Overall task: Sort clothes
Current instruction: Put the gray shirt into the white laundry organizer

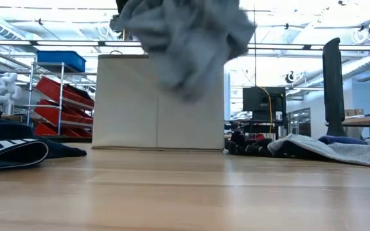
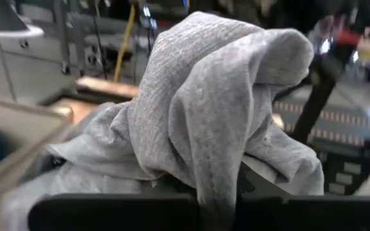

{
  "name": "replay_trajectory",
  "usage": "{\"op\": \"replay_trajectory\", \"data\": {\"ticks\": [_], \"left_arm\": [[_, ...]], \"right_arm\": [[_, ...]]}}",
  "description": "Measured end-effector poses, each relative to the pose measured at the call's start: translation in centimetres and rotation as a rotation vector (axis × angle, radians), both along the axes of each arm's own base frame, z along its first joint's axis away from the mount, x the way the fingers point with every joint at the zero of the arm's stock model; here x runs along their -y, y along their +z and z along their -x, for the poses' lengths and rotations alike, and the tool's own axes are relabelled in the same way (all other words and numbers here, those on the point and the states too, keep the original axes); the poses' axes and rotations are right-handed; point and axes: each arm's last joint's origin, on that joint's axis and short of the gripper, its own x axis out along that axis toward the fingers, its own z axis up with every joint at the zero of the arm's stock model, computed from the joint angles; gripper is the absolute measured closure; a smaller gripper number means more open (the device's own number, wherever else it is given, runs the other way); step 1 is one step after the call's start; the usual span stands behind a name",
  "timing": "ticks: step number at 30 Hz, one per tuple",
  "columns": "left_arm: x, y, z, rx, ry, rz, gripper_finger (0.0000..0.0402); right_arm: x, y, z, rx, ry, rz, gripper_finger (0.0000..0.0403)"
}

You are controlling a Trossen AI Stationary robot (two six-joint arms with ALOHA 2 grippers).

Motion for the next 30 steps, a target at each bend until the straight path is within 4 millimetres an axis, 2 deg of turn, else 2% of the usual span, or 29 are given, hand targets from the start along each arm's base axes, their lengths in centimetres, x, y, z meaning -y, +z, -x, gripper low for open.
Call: {"op": "replay_trajectory", "data": {"ticks": [5, 11, 17, 21, 25, 30], "left_arm": [[-1.5, 2.2, 0.8, 0.114, 0.067, 0.036, 0.0387], [-3.8, 5.1, 1.8, 0.298, 0.145, -0.014, 0.0387], [-7.2, 9.1, 3.2, 0.439, 0.292, -0.134, 0.0387], [-10.1, 10.6, 3.5, 0.437, 0.415, -0.194, 0.0387], [-13.2, 10.9, 3.7, 0.357, 0.537, -0.228, 0.0387], [-16.7, 9.2, 4.1, 0.162, 0.661, -0.242, 0.0387]], "right_arm": [[0.0, 0.0, 0.0, 0.005, 0.0, -0.004, 0.0167], [-0.1, 0.0, -0.1, 0.012, 0.0, -0.01, 0.0167], [-0.1, 0.1, -0.3, 0.027, -0.003, -0.016, 0.0167], [0.0, 0.2, -0.7, 0.042, 0.007, -0.015, 0.0167], [0.1, 0.3, -0.9, 0.046, 0.014, -0.011, 0.0167], [0.1, 0.3, -0.9, 0.043, 0.019, -0.006, 0.0167]]}}
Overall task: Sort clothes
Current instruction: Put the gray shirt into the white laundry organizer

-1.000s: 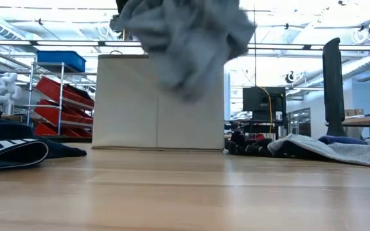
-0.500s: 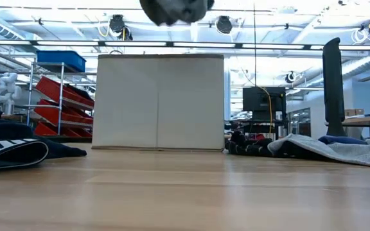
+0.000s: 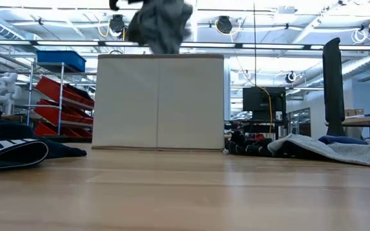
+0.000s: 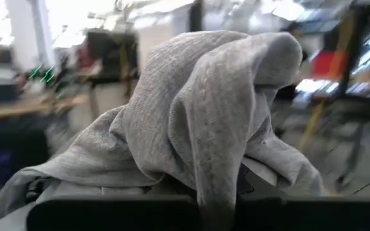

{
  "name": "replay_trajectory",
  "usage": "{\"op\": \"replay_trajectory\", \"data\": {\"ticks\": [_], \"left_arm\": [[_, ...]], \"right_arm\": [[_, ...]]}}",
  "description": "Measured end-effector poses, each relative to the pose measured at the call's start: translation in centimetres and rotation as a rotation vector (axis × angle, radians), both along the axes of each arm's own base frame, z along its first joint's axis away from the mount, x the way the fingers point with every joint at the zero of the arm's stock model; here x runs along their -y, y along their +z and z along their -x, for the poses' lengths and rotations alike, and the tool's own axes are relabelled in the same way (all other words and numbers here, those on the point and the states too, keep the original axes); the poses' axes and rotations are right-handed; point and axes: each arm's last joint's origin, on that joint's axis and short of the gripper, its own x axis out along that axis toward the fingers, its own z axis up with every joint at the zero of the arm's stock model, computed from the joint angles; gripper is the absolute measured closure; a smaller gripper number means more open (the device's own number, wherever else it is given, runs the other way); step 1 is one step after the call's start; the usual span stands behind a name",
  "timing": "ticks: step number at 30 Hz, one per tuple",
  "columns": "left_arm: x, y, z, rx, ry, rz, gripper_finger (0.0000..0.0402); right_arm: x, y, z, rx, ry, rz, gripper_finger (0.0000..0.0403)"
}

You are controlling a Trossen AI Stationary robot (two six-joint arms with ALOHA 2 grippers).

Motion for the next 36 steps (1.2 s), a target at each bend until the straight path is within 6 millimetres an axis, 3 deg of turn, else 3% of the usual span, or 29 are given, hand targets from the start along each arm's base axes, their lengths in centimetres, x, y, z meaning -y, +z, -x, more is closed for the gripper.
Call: {"op": "replay_trajectory", "data": {"ticks": [6, 16, 29, 32, 36], "left_arm": [[-3.4, -4.1, 0.0, -0.252, 0.072, 0.208, 0.0387], [-5.8, -8.8, -3.2, -0.431, -0.039, 0.289, 0.0387], [-6.8, -15.0, -6.1, -0.617, -0.203, 0.471, 0.0387], [-6.8, -15.7, -6.1, -0.649, -0.211, 0.497, 0.0384], [-6.7, -15.6, -5.9, -0.629, -0.211, 0.545, 0.0351]], "right_arm": [[0.0, 0.0, 0.0, -0.006, 0.009, 0.009, 0.0167], [0.2, 0.0, -0.1, -0.006, 0.003, 0.013, 0.0167], [0.4, 0.0, -0.2, -0.006, -0.004, 0.013, 0.0167], [0.4, 0.0, -0.2, -0.007, -0.004, 0.013, 0.0167], [0.4, 0.0, -0.2, -0.007, -0.004, 0.013, 0.0167]]}}
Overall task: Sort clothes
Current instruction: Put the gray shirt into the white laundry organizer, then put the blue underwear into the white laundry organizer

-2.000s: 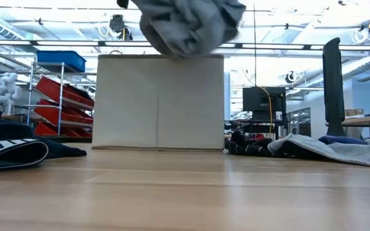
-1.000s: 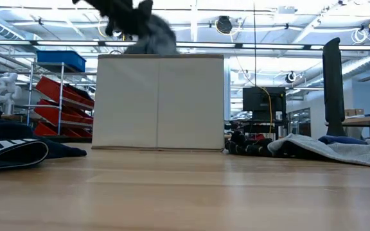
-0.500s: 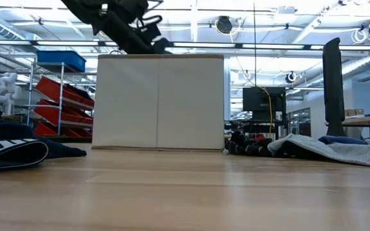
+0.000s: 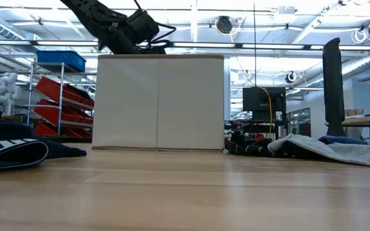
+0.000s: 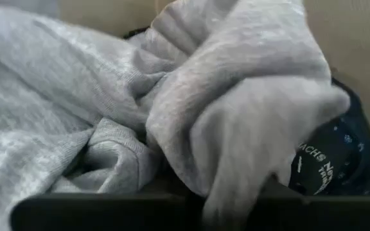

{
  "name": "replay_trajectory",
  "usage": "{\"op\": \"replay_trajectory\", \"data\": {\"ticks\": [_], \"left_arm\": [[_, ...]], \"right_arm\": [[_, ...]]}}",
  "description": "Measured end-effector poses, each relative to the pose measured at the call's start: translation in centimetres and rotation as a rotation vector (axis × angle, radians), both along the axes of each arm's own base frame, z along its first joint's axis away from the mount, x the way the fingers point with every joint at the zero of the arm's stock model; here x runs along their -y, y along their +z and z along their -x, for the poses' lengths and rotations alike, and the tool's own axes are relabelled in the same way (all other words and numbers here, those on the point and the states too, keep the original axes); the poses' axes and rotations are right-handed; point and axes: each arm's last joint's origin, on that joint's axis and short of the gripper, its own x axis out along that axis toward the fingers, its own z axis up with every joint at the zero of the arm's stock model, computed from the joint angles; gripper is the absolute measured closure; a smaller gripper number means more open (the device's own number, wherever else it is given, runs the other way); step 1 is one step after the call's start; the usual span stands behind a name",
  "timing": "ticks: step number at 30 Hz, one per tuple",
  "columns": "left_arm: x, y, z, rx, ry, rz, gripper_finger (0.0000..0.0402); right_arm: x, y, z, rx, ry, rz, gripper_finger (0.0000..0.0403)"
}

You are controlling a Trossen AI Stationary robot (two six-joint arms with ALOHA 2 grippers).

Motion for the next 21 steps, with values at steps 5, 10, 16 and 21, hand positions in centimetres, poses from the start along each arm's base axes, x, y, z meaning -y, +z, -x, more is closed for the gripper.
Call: {"op": "replay_trajectory", "data": {"ticks": [5, 10, 16, 21], "left_arm": [[0.4, 0.6, 0.2, 0.055, 0.025, 0.083, 0.0307], [0.8, 3.4, 0.7, 0.071, 0.04, 0.122, 0.0262], [0.9, 9.7, 1.4, 0.06, 0.078, 0.169, 0.0239], [1.6, 14.4, 2.3, 0.024, 0.044, 0.152, 0.0238]], "right_arm": [[0.0, 0.0, 0.0, -0.001, 0.001, 0.001, 0.0167], [0.0, 0.0, 0.0, -0.007, 0.012, 0.011, 0.0167], [0.0, 0.0, 0.0, -0.008, 0.014, 0.009, 0.0167], [0.0, 0.0, 0.0, -0.009, 0.014, 0.008, 0.0167]]}}
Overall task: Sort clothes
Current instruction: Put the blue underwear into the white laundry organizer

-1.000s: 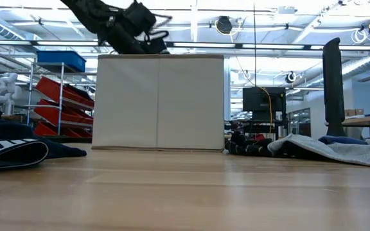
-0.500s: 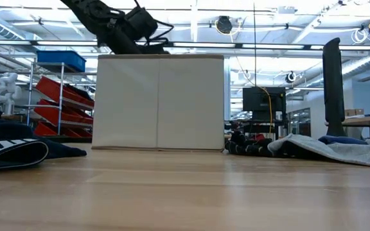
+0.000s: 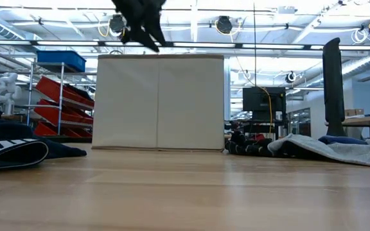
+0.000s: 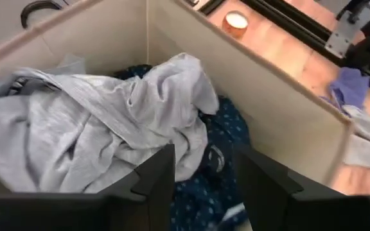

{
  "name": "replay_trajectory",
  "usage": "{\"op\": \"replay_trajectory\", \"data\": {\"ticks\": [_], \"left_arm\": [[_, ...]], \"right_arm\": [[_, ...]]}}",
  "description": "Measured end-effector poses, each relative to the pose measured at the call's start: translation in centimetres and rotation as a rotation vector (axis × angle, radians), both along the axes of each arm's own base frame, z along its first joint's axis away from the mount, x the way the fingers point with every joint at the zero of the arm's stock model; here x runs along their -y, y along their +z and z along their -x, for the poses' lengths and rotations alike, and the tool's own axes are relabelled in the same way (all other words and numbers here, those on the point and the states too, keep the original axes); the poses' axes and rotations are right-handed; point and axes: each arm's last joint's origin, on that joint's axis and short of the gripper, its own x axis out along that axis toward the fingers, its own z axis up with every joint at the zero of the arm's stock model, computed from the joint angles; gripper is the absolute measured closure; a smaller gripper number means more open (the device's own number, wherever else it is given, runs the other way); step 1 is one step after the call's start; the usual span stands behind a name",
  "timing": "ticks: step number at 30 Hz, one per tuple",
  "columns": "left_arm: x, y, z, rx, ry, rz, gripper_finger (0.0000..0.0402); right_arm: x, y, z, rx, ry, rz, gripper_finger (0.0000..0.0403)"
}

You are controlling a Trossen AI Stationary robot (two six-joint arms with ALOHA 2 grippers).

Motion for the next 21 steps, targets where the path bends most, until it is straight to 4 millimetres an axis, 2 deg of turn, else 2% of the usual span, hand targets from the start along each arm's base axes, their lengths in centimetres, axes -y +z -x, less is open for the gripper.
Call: {"op": "replay_trajectory", "data": {"ticks": [4, 7, 17, 21], "left_arm": [[1.0, 2.7, 0.9, -0.028, -0.024, 0.006, 0.0238], [2.4, 3.9, 1.7, -0.037, -0.063, 0.011, 0.0238], [9.6, 5.6, 3.0, 0.007, -0.273, 0.029, 0.0238], [11.6, 6.2, 3.6, 0.042, -0.299, 0.057, 0.0237]], "right_arm": [[0.0, 0.0, 0.0, -0.001, 0.001, -0.002, 0.0167], [0.0, 0.0, 0.0, -0.002, 0.002, -0.005, 0.0167], [-0.2, 0.3, -0.5, 0.044, 0.007, -0.031, 0.0167], [-0.4, 0.6, -1.1, 0.094, 0.022, -0.053, 0.0167]]}}
